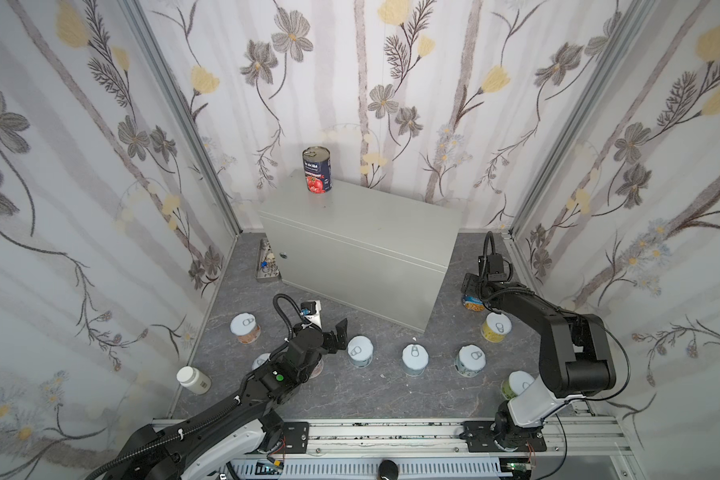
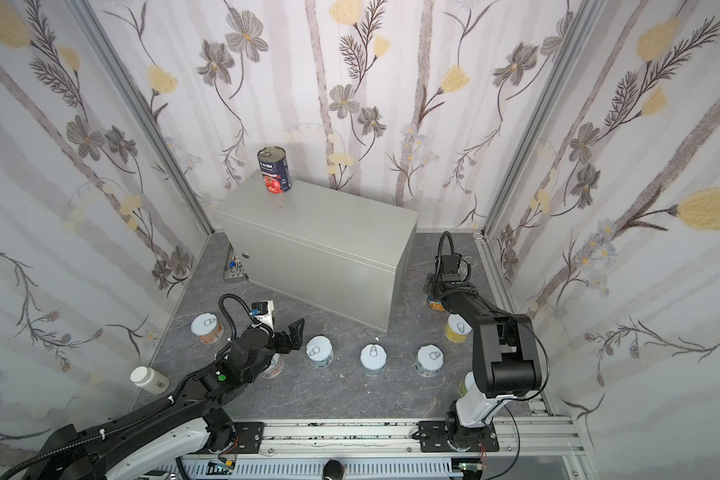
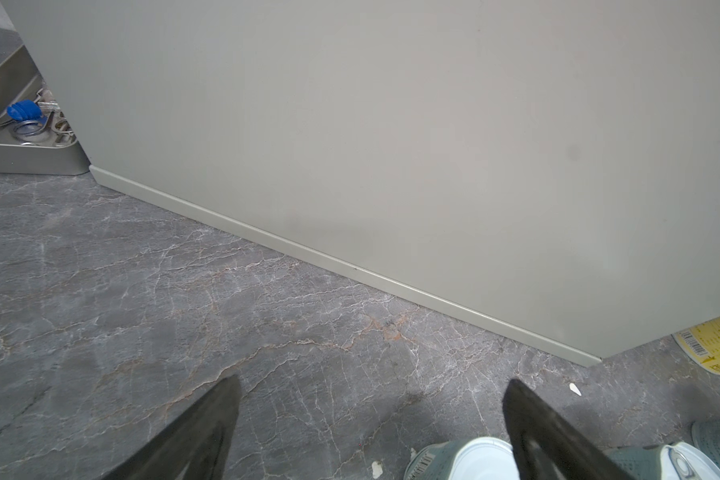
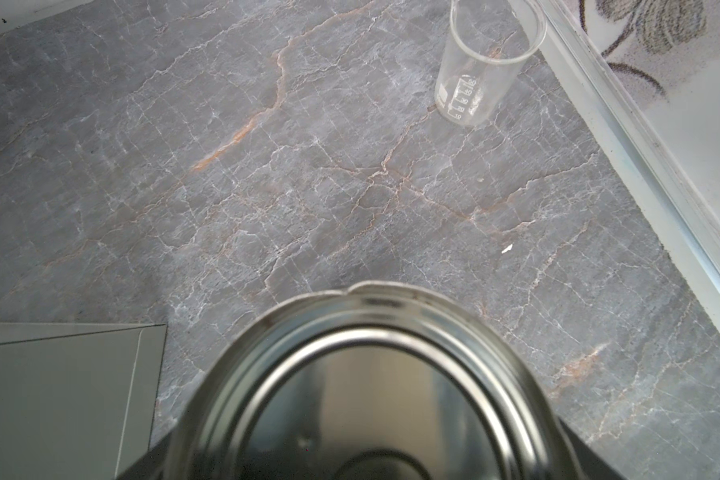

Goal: Place and organize the canned foods onto the counter
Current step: 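Close right gripper around the Progresso can top and lift it, then carry the Progresso can with right gripper up onto the cabinet top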

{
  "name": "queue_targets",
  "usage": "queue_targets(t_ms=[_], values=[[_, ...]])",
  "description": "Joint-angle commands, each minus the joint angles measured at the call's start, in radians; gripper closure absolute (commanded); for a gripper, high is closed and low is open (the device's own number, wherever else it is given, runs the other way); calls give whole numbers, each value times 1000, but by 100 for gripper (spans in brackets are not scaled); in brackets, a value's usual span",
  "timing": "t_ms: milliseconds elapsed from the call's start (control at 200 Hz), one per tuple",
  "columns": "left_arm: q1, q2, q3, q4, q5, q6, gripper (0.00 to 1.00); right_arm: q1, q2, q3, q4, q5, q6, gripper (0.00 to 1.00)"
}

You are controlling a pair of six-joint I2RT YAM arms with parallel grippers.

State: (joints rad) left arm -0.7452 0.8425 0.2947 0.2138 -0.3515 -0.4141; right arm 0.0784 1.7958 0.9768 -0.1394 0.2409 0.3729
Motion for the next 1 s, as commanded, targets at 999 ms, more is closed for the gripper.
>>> queue_targets(t_ms=[999], values=[[0,9,361,-168,66,100,0,1,-490,13,-138,-145,12,54]])
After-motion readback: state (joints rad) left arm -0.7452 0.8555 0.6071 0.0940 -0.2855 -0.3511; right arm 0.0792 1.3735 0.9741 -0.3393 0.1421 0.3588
